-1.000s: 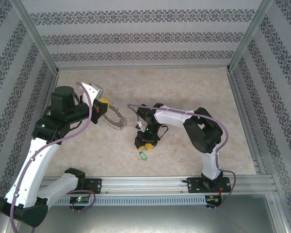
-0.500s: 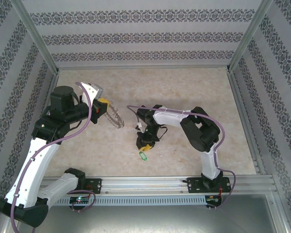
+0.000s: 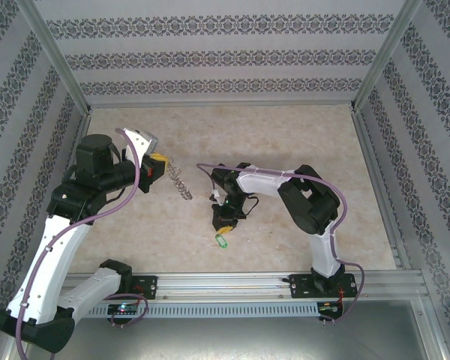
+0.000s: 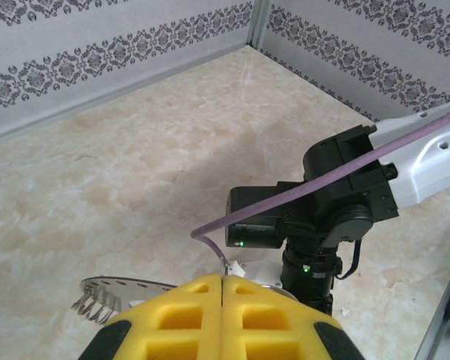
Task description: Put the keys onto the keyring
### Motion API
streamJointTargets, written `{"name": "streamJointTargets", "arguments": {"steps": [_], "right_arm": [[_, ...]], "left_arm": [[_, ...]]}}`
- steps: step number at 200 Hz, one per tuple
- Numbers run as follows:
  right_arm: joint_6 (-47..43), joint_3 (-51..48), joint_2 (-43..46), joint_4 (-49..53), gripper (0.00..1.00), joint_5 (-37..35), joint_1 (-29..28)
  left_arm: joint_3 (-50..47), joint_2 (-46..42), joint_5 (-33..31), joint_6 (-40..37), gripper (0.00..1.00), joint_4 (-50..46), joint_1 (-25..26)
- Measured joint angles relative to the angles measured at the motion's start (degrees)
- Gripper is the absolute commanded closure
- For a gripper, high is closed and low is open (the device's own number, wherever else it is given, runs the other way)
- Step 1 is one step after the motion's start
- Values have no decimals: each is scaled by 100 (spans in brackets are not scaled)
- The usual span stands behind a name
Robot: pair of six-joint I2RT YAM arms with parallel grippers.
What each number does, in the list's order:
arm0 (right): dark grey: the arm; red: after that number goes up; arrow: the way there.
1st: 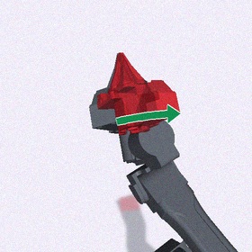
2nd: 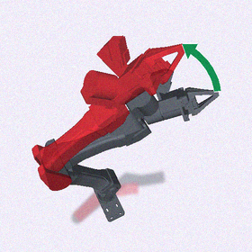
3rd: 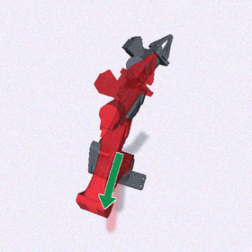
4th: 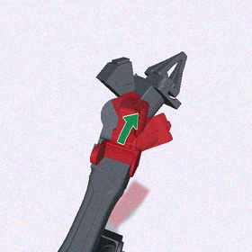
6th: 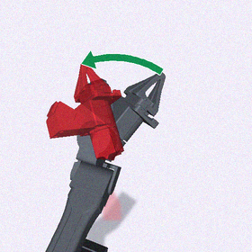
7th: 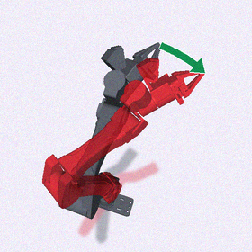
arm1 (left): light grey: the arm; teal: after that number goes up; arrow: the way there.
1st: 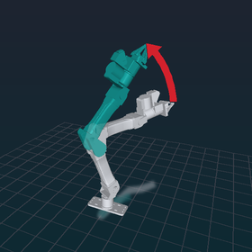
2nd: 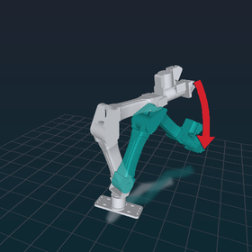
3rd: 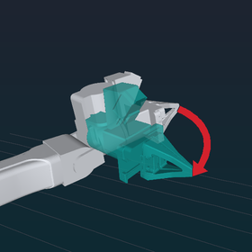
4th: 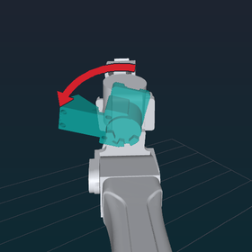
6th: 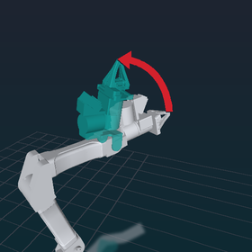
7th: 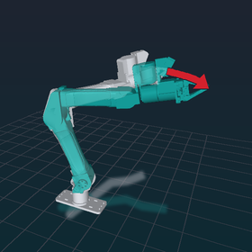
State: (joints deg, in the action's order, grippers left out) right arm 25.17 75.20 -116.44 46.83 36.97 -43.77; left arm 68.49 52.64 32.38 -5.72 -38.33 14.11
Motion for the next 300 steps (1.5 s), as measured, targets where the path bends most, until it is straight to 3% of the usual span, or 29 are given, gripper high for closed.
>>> {"name": "streamJointTargets", "arguments": {"steps": [78, 137, 173, 259, 300], "right_arm": [[4, 0, 0, 2, 83, -2, -39], [-35, 0, -2, 4, 100, -2, -74], [-168, -52, 101, -166, 100, -9, -74], [-1023, -278, 2321, -675, 100, -184, 216], [-1484, 498, 2955, -509, 100, -201, 734]], "left_arm": [[0, -26, 52, 0, 100, -11, -48], [0, -20, 101, 4, 100, -4, -74], [-42, -66, 428, 131, 100, 295, -85], [98, 291, 1580, 960, 100, 1864, -155], [431, 579, 1867, 1167, 100, 2319, -186]]}}
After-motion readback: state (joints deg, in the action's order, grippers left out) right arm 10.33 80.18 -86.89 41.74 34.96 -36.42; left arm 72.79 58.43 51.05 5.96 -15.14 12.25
